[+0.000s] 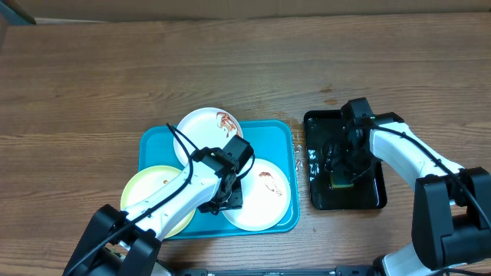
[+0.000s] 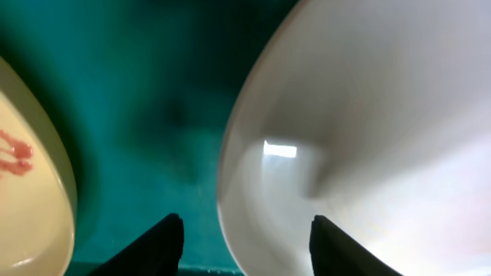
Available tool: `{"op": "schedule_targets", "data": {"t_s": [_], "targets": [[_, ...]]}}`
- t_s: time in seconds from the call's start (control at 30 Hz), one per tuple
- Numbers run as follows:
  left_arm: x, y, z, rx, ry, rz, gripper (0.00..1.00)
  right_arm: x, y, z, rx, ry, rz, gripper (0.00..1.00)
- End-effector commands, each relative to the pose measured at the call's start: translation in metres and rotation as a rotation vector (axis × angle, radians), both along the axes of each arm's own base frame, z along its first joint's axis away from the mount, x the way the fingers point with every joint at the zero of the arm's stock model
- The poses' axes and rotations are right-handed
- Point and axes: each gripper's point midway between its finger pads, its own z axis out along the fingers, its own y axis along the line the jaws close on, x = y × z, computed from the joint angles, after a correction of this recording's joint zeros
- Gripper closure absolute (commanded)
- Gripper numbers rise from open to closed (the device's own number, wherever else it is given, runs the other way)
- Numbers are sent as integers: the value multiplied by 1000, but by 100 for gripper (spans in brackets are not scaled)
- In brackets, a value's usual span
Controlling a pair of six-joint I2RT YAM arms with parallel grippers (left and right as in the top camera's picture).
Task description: Clean dirty plates on tray and stack at the side
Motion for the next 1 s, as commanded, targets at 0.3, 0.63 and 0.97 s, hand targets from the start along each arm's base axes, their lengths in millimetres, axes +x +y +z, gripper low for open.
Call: {"op": "schedule_targets", "data": {"t_s": [0.3, 0.63, 0.97], "targets": [[8, 5, -9, 16, -39, 27, 61, 0, 2, 0, 6, -8, 5, 27], [9, 5, -9, 15, -43, 27, 55, -10, 0, 2, 0, 35, 12, 27], [3, 4, -14, 2, -24, 46, 60, -36, 0, 15, 9, 162, 25, 31]]}}
